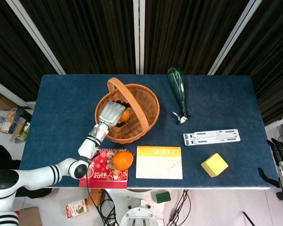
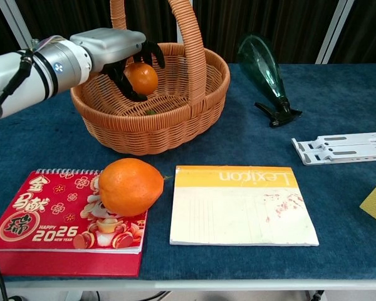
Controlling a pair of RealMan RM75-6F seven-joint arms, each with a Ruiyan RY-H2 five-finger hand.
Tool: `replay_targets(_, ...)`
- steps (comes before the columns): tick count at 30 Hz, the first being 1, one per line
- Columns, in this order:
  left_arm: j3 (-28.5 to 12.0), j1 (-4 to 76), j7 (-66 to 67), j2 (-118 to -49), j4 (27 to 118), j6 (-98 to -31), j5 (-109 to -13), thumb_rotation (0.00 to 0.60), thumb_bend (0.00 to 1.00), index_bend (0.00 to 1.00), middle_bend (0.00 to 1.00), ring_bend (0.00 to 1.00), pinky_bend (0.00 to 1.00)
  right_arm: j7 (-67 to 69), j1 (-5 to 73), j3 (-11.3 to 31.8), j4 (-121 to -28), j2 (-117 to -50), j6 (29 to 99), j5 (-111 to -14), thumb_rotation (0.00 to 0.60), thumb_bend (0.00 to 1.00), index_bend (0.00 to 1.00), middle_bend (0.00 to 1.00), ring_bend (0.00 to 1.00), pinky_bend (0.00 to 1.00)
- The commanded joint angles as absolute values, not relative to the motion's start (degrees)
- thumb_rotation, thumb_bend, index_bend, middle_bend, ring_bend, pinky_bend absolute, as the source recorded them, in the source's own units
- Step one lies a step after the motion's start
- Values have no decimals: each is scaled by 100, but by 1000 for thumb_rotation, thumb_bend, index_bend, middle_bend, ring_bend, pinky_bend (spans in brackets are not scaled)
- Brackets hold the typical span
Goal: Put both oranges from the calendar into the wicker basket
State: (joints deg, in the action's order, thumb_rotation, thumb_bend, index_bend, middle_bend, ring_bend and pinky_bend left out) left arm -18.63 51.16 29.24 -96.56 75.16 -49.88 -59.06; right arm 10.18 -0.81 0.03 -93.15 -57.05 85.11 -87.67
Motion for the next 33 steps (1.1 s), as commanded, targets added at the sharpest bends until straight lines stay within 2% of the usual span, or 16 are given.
replay_targets(1,-1791,5096,2745,-9691,7443,-5138,-6012,600,188,32,92,127,349,1025,-75,1,-9309,-5703,8496,-8764,600,326,0,0,0,0)
replay_targets(8,-1644,4988,2652,-9455,7775,-5311,-6086,600,168,32,89,115,342,978,-68,-6,-9324,-5716,8483,-8774,600,327,0,0,0,0)
replay_targets(12,-1578,4816,2837,-9100,8489,-5593,-5993,600,160,47,100,115,340,952,-75,-7,-9335,-5724,8494,-8771,600,326,0,0,0,0)
replay_targets(16,-1403,4476,2977,-8541,9519,-6017,-6035,600,161,120,151,134,344,952,-72,-8,-9340,-5722,8486,-8772,600,326,0,0,0,0)
replay_targets(20,-996,3948,3102,-7870,10577,-6666,-6472,600,163,202,236,181,357,948,-64,-9,-9344,-5722,8469,-8766,600,326,0,0,0,0)
replay_targets(23,-598,3553,3142,-7489,11048,-7099,-6964,600,164,278,293,233,380,938,-58,-13,-9352,-5723,8456,-8770,600,327,0,0,0,0)
replay_targets(25,-299,3313,3176,-7285,11219,-7325,-7340,600,164,325,331,255,386,938,-64,-13,-9354,-5723,8473,-8776,600,327,0,0,0,0)
replay_targets(27,9,3063,3131,-7145,11325,-7528,-7721,600,163,331,352,271,393,948,-77,-7,-9359,-5722,8501,-8772,600,327,0,0,0,0)
replay_targets(31,513,2704,2925,-7066,11401,-7618,-8155,600,159,332,363,287,408,924,-78,-9,-9367,-5726,8499,-8771,600,326,0,0,0,0)
replay_targets(33,687,2567,2829,-7123,11338,-7644,-8378,600,155,364,376,304,412,903,-69,-15,-9373,-5731,8480,-8776,600,326,0,0,0,0)
